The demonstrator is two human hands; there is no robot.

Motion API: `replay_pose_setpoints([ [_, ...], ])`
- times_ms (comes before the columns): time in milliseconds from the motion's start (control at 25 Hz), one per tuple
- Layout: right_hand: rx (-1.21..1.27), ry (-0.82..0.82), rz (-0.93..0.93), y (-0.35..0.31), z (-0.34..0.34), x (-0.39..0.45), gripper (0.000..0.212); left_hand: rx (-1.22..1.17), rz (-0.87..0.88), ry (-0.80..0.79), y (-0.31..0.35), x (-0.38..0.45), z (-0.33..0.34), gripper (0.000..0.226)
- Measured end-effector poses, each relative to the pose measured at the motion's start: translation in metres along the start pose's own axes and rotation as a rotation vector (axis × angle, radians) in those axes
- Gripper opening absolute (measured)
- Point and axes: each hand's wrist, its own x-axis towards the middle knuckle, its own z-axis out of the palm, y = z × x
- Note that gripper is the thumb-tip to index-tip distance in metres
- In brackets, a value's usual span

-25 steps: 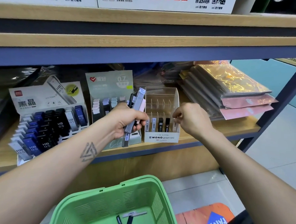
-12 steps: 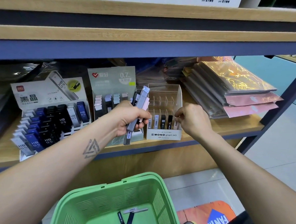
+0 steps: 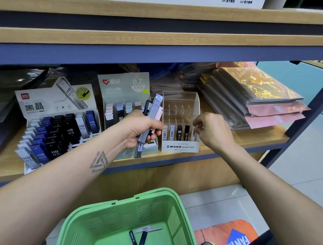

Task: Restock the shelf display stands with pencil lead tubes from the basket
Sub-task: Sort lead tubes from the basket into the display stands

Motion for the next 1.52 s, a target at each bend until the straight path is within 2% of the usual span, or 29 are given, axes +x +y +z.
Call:
replay_pose_setpoints([
  [80, 0.077, 0.019, 0.004, -0.005, -0.003, 0.001, 0.015, -0.009, -0.007, -0.011, 0.0, 0.0, -0.002, 0.015],
  [160, 0.399, -0.021, 0.052, -0.017, -0.008, 0.004, 0.014, -0.012, -0.012, -0.041, 0.0, -0.001, -0.005, 0.02],
  [280, 1.007, -0.292, 0.107, -0.043, -0.017, 0.004, 0.021, -0.044, -0.056, -0.156, -0.002, -0.005, -0.008, 0.03],
  [360, 1.142, -0.38, 0.114, -0.057, -0.016, 0.004, 0.022, -0.068, -0.079, -0.242, -0.003, -0.009, -0.011, 0.027],
  [480, 1.149, -0.376, 0.138, -0.067, -0.012, 0.005, 0.02, -0.075, -0.074, -0.275, -0.005, -0.013, -0.016, 0.022],
  [640, 1.195, -0.46, 0.182, -0.071, -0.011, 0.004, 0.018, -0.011, -0.067, -0.262, -0.01, -0.016, -0.025, 0.021],
  [720, 1.226, -0.435, 0.213, -0.07, -0.011, 0.005, 0.014, -0.031, -0.067, -0.267, -0.011, -0.016, -0.027, 0.02],
  [840, 1.295, -0.39, 0.225, -0.061, -0.014, 0.006, 0.019, -0.072, -0.069, -0.257, -0.009, -0.014, -0.03, 0.02],
  [1080, 1.353, -0.399, 0.21, -0.051, -0.012, 0.007, 0.023, -0.042, -0.057, -0.187, -0.012, -0.006, -0.029, 0.038],
  [1240, 1.38, -0.404, 0.183, -0.046, -0.011, 0.01, 0.031, -0.079, -0.069, -0.177, -0.012, -0.003, -0.025, 0.034],
  [1360, 1.306, -0.362, 0.139, -0.044, -0.013, 0.01, 0.016, -0.062, -0.041, -0.172, -0.011, -0.003, -0.02, 0.028],
  [1520, 1.068, -0.239, 0.103, -0.032, -0.029, 0.016, 0.015, -0.056, -0.007, -0.147, -0.008, -0.001, -0.008, 0.029],
])
